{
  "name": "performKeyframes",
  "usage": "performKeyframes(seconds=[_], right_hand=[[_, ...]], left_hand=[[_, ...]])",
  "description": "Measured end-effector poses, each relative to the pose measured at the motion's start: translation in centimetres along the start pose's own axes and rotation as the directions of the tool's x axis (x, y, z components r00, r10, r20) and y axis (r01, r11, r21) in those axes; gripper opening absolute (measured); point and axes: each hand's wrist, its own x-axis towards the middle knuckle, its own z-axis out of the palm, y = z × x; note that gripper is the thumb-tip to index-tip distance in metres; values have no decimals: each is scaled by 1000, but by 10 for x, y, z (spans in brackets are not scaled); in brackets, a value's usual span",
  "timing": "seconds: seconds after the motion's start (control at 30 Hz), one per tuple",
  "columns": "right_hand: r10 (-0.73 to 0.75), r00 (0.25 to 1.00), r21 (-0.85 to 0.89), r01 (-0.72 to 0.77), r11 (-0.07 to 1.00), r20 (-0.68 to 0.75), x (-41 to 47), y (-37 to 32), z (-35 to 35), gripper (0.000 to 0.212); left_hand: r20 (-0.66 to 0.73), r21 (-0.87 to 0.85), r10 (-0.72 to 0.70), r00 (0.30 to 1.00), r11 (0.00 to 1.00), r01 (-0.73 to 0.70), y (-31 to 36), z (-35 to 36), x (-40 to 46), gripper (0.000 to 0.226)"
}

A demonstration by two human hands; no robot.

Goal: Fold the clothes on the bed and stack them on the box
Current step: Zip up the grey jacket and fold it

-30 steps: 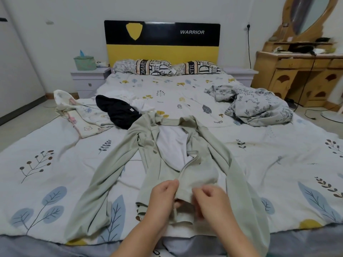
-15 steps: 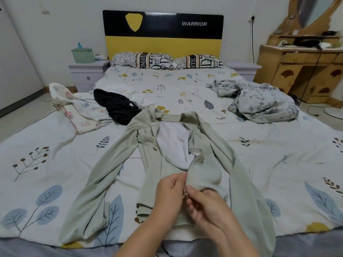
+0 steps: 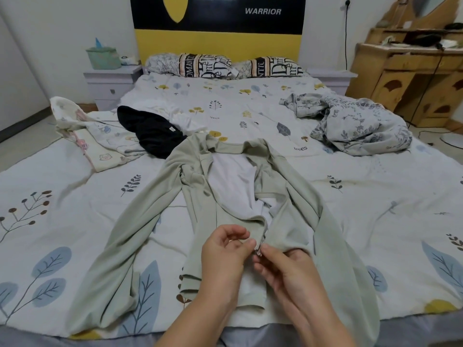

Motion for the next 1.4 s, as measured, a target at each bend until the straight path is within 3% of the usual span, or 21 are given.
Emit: performKeyframes(seconds=[0.23,0.33,0.37,0.43,0.53,0.63,0.77,0.87,0.97,1.07,1.17,1.33,1.4], right_hand=[[-94,988,-134,77,988,-123,6,-1,-2,15],[-93,987,-83,83,993,-129,6,-5,-3,18],[-84,990,-73,76,994,-115,6,-6,-3,17],[-76,993,-104,66,992,-91,5,-6,-3,15],[-97,994,-191,85,978,-55,1,-4,-3,20],[-94,996,-234,90,968,-6,-6,-5,-3,11],[-121,992,-223,125,967,31,-11,-9,-3,7],[-163,985,-253,172,952,54,-14,-11,-4,8],[-197,979,-324,202,924,50,-14,-10,-7,10],[-254,967,-401,239,884,18,-14,-11,-14,19],[-250,968,-430,232,872,16,-15,-14,-20,26],[-41,996,-106,49,993,73,-18,-13,-21,23],[-22,995,-80,30,996,100,-18,-14,-23,20]], left_hand=[[74,243,222,972,942,-233,-6,1,-10,23],[80,449,398,914,804,-389,-12,-6,-17,20],[136,521,369,919,762,-383,-14,-7,-19,29],[183,559,159,970,795,-236,-16,-5,-19,42],[84,348,-145,986,931,107,-11,1,-12,45],[57,78,-232,971,971,227,-10,8,-12,29],[72,-73,-219,973,972,225,-14,8,-12,21],[37,-26,-163,986,986,164,-17,4,-10,17],[-18,43,-83,996,996,83,-14,1,-10,36],[-25,72,-23,999,997,24,-8,1,-13,38],[-1,10,-90,996,996,90,-6,1,-12,35],[118,-218,-316,941,917,335,-11,5,-13,22],[122,-275,-357,926,884,377,-11,7,-16,18]])
